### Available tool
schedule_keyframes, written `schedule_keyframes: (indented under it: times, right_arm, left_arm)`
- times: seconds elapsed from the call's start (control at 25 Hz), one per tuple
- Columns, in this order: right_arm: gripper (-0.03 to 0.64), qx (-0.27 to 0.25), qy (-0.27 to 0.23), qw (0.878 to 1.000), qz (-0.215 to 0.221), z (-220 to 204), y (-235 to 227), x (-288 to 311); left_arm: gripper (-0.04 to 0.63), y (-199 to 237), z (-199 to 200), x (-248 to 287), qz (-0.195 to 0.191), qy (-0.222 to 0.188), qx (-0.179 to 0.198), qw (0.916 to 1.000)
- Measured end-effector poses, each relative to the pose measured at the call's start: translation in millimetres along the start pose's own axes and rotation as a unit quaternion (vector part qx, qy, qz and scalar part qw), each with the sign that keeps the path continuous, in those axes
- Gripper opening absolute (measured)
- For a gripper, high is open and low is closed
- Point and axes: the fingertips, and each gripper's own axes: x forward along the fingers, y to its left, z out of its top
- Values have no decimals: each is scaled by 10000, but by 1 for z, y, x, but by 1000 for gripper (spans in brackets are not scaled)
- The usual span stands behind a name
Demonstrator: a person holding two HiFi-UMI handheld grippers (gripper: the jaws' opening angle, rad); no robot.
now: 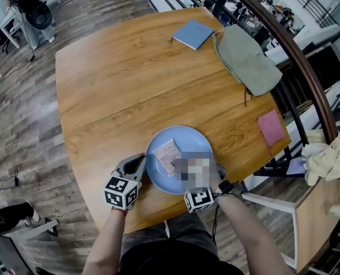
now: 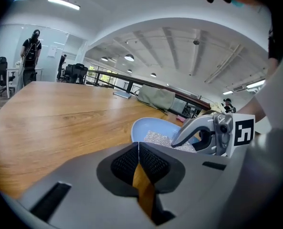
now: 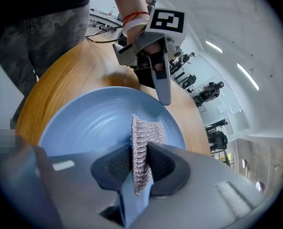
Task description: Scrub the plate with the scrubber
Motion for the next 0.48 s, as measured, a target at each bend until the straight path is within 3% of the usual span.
schedule_keyframes:
  times: [0.28,0.48]
  right_arm:
    - [84,-76,182,9997,164,-7,-15,15]
    - [83,5,442,9990,-63,-30,-30,16]
  left_arm:
    - [0,3,4,3,12,-213,118,9997]
    - [0,-1,1,-1,74,-18,-278,9996]
